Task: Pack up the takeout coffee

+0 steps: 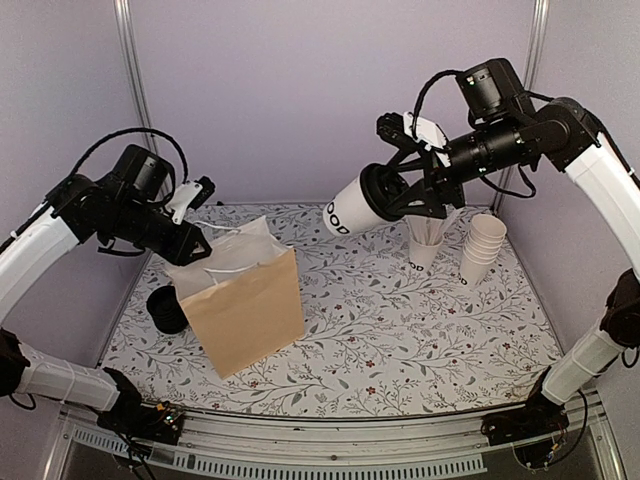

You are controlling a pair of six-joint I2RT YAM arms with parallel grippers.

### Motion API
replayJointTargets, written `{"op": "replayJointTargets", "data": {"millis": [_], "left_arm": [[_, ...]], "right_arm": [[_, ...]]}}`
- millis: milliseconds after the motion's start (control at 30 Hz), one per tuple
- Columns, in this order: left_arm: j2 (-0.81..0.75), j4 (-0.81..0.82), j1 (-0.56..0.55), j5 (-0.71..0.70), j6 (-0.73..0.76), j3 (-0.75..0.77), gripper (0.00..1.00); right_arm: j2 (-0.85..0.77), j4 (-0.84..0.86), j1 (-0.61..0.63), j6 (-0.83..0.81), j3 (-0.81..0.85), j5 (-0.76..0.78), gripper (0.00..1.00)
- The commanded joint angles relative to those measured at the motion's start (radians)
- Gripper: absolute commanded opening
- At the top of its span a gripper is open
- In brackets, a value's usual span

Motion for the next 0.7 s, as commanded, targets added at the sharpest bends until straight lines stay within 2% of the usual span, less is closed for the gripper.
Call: {"op": "replayJointTargets", "data": {"millis": [0, 233, 467, 667], "left_arm": [[0.020, 0.024, 0.012, 0.126, 0.040, 0.027, 0.20], [0.089, 0.053, -0.058, 0.196, 0.003, 0.084, 0.00], [0.127, 0.087, -0.189, 0.167, -0.052, 0.112, 0.00], [0.159, 0.118, -0.284, 0.156, -0.077, 0.122, 0.00]], "right_arm": [[-0.051, 0.082, 0.007, 0.001, 0.033, -0.064, 0.36], [-0.059, 0.153, 0.041, -0.032, 0.038, -0.096, 0.31], [-0.031, 0.165, 0.176, -0.076, 0.039, -0.022, 0.30], [-0.017, 0.128, 0.305, -0.145, -0.020, 0.106, 0.28]]}}
